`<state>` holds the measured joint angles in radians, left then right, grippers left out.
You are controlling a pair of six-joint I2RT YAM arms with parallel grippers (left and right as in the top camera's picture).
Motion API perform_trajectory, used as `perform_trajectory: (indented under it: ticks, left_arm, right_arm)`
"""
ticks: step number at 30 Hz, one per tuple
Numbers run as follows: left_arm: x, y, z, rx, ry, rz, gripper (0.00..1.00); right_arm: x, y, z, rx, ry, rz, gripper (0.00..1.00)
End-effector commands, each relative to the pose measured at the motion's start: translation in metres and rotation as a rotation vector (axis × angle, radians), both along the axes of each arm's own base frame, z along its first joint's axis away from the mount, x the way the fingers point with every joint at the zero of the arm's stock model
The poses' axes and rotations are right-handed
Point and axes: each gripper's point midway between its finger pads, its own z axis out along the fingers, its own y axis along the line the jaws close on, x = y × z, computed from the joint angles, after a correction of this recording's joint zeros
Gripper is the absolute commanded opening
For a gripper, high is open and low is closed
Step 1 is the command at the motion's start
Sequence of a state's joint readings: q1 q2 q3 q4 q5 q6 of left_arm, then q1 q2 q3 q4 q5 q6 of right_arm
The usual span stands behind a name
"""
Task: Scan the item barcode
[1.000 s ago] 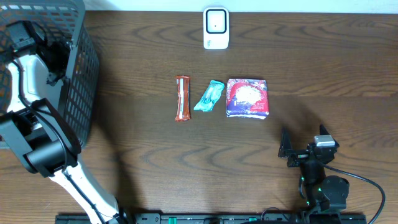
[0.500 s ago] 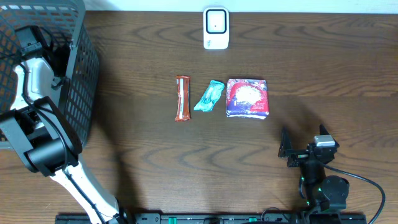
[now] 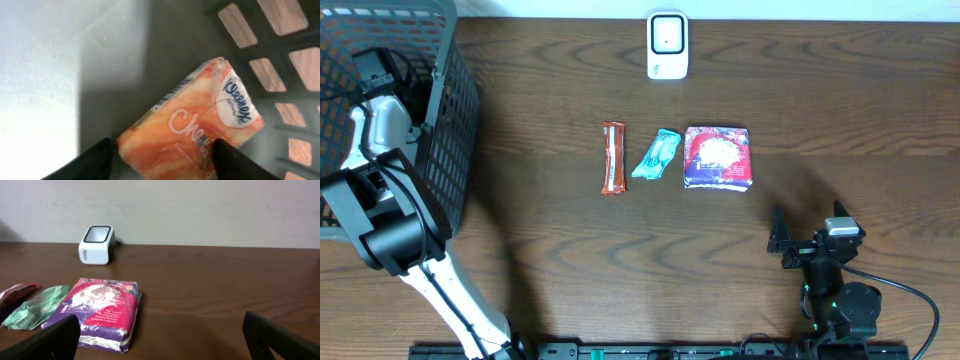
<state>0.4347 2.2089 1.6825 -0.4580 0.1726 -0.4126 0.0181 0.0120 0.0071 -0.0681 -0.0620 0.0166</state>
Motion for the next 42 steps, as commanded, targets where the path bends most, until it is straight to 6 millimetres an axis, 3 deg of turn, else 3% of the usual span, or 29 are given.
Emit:
perform_trajectory:
  ticks: [1, 3, 4, 5, 8, 13, 20, 27, 31, 36, 39, 42]
  left_arm:
    - [-0.008, -0.001, -0.025, -0.012, 0.056, 0.002, 0.50]
    - [-0.008, -0.001, -0.026, -0.013, 0.058, 0.003, 0.32]
    - [-0.008, -0.001, -0.025, -0.012, 0.057, 0.004, 0.10]
    - [-0.008, -0.001, -0.024, -0.014, 0.055, 0.003, 0.07]
    - [-0.007, -0.001, -0.007, -0.007, 0.030, 0.002, 0.08]
    - [-0.010, 0.003, 0.050, 0.030, -0.048, 0.010, 0.07]
    - [-0.032, 0.009, 0.163, 0.113, -0.216, 0.041, 0.07]
    - [-0.078, 0.007, 0.278, 0.106, -0.451, 0.212, 0.07]
    - [-0.101, -0.021, 0.338, 0.085, -0.598, 0.206, 0.07]
    - [-0.117, -0.082, 0.389, 0.051, -0.730, 0.052, 0.07]
    - [-0.116, -0.126, 0.401, 0.003, -0.765, -0.069, 0.07]
    - [-0.108, -0.174, 0.392, -0.054, -0.736, -0.186, 0.07]
  right_arm:
    - [0.000, 0.001, 0.000, -0.011, -0.001, 0.005, 0.99]
    - [0.000, 0.001, 0.000, -0.011, -0.001, 0.005, 0.99]
    - [0.000, 0.001, 0.000, -0.011, -0.001, 0.005, 0.99]
    - [0.000, 0.001, 0.000, -0.011, -0.001, 0.005, 0.99]
    - [0.000, 0.001, 0.000, -0.011, -0.001, 0.005, 0.99]
    - [0.000, 0.001, 0.000, -0.011, -0.001, 0.005, 0.99]
    - [0.000, 0.001, 0.000, -0.011, -0.001, 0.005, 0.99]
    - [0.000, 0.001, 0.000, -0.011, -0.001, 0.005, 0.99]
    - [0.000, 0.001, 0.000, -0.011, -0.001, 0.005, 0.99]
    - [0.000, 0.001, 0.000, -0.011, -0.001, 0.005, 0.99]
    - [0.000, 0.001, 0.000, -0.011, -0.001, 0.005, 0.99]
    - [0.000, 0.001, 0.000, -0.011, -0.001, 0.005, 0.99]
